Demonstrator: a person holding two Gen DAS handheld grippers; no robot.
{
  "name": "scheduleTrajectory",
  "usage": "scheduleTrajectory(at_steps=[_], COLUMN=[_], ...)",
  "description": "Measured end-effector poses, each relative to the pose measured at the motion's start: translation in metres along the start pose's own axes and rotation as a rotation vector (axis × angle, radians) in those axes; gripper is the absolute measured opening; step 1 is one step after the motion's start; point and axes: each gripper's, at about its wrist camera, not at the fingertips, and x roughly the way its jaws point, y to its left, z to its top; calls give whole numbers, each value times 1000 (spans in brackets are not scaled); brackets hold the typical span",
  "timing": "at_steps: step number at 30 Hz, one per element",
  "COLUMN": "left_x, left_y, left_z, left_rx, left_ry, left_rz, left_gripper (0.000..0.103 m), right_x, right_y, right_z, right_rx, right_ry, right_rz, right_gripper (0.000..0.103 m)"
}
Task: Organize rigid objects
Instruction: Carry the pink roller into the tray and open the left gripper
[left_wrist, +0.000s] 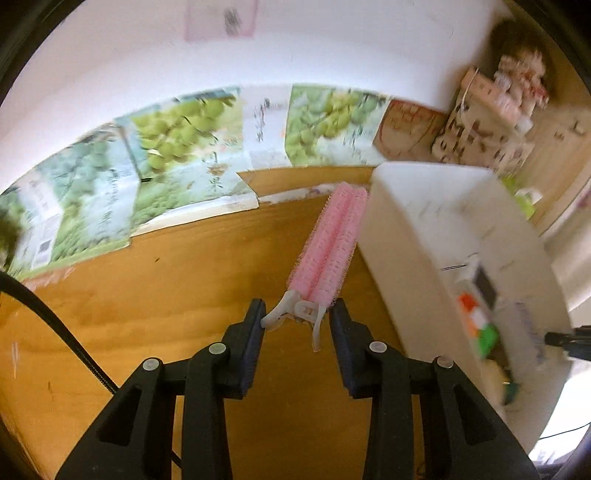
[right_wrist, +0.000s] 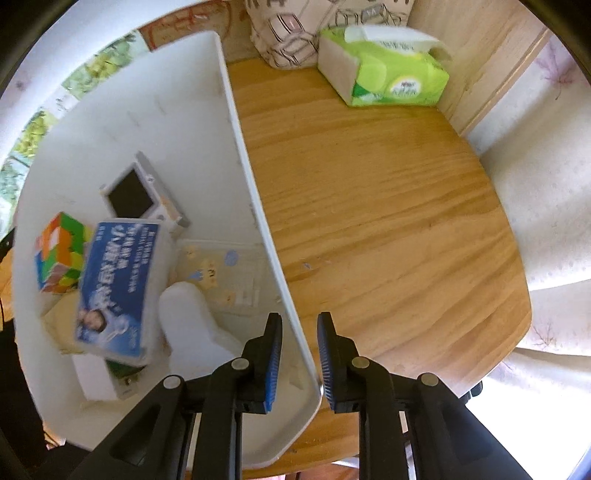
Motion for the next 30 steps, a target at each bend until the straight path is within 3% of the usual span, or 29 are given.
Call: scheduleTrajectory(at_steps=[5,12,23,24,26,30], left_x=[-48,-87,-68,-69,-75,-98], left_y=[-27,-89,-184,-188,-192,-187], left_z=[-14,-30,-46,-46,-47,-55], left_rx=[-54,-19,46,43,30,-36], left_ry=[-71,-107,0,2,-6,-50], left_rz=[-7,-44,-46,-45,-45,-30], left_gripper=[38,38,42,46,77,83], right_x=[-15,-43,-89,-92,-97,-108], right_y=[-7,-6,2,3,6,7], right_z=[-12,-27,-58,-60,-65,-72], right_rx=[-16,-47,-131,-138,-152,-154], right_ry=[-29,-122,-347,-359,-367,-388], right_rz=[66,103,184,189,203,216], right_gripper=[28,56,81,81,82,82])
